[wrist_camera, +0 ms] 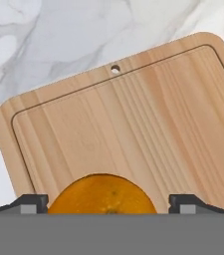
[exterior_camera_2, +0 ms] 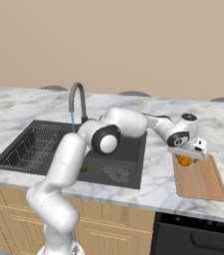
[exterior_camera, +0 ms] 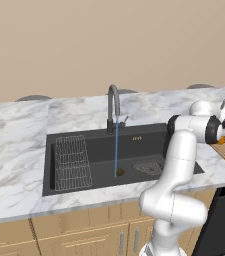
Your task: Pick the orange, kiwi from the sink and place them on the cutting board to airdry. Then turn off the sink faucet.
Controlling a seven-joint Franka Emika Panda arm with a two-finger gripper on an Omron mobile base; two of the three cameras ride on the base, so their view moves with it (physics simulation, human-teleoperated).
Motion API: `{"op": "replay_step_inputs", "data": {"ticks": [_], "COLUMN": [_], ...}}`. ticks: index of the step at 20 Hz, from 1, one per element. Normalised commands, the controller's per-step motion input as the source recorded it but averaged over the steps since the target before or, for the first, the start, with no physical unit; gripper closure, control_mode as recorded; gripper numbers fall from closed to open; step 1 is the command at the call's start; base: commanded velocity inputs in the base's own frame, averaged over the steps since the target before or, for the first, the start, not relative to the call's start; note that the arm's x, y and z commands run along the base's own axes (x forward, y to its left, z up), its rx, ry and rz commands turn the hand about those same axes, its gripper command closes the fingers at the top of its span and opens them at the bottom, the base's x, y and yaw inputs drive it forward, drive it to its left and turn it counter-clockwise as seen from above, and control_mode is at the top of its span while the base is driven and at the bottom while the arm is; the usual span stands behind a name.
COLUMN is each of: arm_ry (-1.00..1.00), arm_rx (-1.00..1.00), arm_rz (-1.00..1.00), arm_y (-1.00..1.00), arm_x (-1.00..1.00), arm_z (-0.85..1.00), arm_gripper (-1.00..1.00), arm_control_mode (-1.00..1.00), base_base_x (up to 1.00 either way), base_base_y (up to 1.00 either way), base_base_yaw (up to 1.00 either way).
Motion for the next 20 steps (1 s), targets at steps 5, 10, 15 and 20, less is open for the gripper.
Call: {"op": "replay_step_inputs", "data": {"ticks": [5,10,15,20], "arm_ry": [0.0,0.0,0.01,0.01], "arm_rx": [0.0,0.0,-0.02,-0.03], "arm_rz": [0.0,0.0,0.0,0.0], "arm_y": [0.0,0.0,0.06,0.31], "arm_x": [0.13,0.07,0.01,0.01], "arm_z": [0.02,0.22,0.25,0.18], "arm_gripper": [-1.0,-1.0,-1.0,-1.0], "arm_control_mode": [-1.0,-1.0,-1.0,-1.0], "base_base_x": [0.0,0.0,0.0,0.0], "base_base_y": [0.0,0.0,0.0,0.0], "base_base_yaw": [0.0,0.0,0.0,0.0]}}
